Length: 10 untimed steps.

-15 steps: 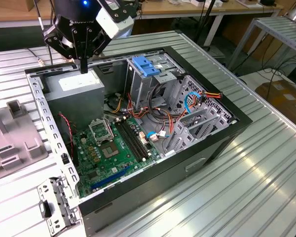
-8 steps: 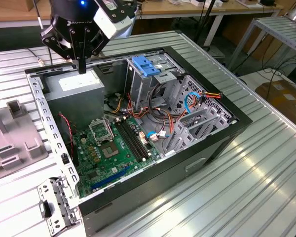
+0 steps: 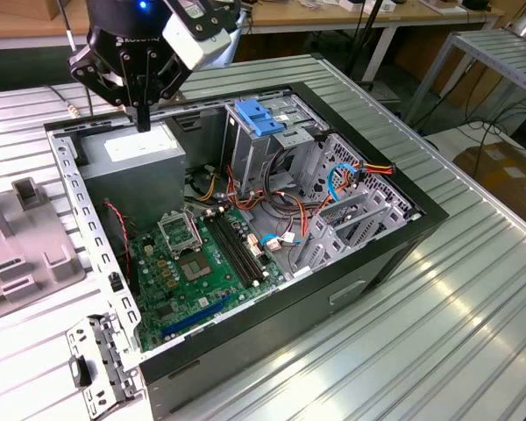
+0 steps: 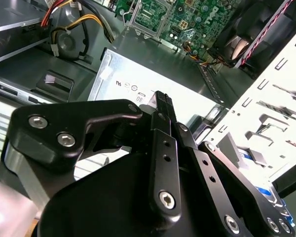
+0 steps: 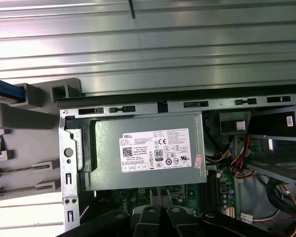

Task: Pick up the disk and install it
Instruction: 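Reach for the disk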

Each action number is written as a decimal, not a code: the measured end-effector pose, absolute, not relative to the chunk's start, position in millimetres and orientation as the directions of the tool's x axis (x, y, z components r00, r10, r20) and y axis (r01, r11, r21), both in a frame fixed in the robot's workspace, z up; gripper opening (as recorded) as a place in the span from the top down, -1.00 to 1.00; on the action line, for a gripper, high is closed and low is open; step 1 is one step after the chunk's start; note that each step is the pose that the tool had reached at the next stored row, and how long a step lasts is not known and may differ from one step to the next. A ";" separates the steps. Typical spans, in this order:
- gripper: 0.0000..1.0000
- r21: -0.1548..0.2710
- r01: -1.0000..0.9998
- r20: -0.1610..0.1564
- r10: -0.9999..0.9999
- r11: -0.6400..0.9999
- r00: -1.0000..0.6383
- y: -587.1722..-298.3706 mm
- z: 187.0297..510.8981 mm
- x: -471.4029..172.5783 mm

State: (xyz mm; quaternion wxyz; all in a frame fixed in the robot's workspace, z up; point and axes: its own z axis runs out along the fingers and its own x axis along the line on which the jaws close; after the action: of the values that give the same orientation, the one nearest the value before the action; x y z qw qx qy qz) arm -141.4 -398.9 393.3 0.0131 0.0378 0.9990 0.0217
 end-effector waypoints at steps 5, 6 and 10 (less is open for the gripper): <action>0.79 0.044 0.075 -0.024 0.076 0.996 -0.997 -398.9 393.3 -143.2; 0.79 0.044 0.075 -0.024 0.076 0.996 -0.997 -398.9 393.3 -143.7; 0.79 0.044 0.075 -0.024 0.076 0.996 -0.997 -398.9 393.3 -145.6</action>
State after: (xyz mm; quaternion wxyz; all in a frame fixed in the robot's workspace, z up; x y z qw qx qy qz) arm -145.6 -398.9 393.3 0.0131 0.0378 0.9990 0.0217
